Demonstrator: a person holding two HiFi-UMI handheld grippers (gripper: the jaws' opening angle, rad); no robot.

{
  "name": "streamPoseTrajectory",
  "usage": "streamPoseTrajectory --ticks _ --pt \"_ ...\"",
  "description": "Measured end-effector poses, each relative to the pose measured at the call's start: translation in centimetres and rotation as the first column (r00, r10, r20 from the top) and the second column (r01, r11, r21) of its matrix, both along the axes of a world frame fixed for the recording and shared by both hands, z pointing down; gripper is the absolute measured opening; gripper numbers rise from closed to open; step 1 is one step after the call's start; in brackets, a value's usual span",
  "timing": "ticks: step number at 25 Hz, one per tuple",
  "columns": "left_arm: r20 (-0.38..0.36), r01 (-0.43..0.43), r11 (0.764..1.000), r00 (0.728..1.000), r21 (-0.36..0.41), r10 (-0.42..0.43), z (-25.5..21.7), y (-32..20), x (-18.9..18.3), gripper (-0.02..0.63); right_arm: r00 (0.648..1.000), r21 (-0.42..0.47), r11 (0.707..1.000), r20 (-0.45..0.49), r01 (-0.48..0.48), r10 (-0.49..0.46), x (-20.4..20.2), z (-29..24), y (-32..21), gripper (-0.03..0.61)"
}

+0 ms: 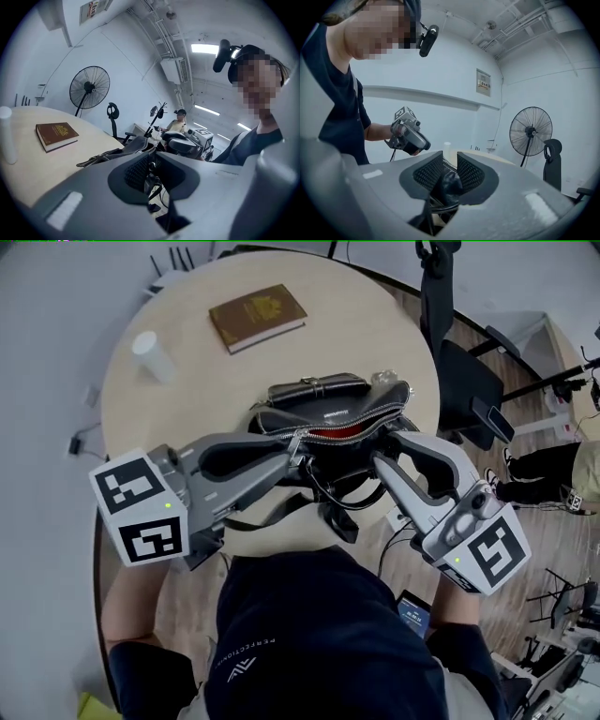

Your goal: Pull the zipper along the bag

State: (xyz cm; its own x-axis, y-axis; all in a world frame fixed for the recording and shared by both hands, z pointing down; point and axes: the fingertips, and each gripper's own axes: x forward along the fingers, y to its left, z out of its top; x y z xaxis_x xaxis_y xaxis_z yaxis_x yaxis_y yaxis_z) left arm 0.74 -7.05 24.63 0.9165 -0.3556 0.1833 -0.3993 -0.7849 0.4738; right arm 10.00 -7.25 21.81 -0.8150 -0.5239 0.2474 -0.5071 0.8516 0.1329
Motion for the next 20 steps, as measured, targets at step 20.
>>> streamPoseTrajectory --ticks 20 --pt "0.005 0.029 0.995 1.000 0.100 -0.030 4.5 -4.3 -6.0 0.071 0.966 0.033 0.998 -0.252 -0.046 0.053 -9.5 1.8 0.4 0.127"
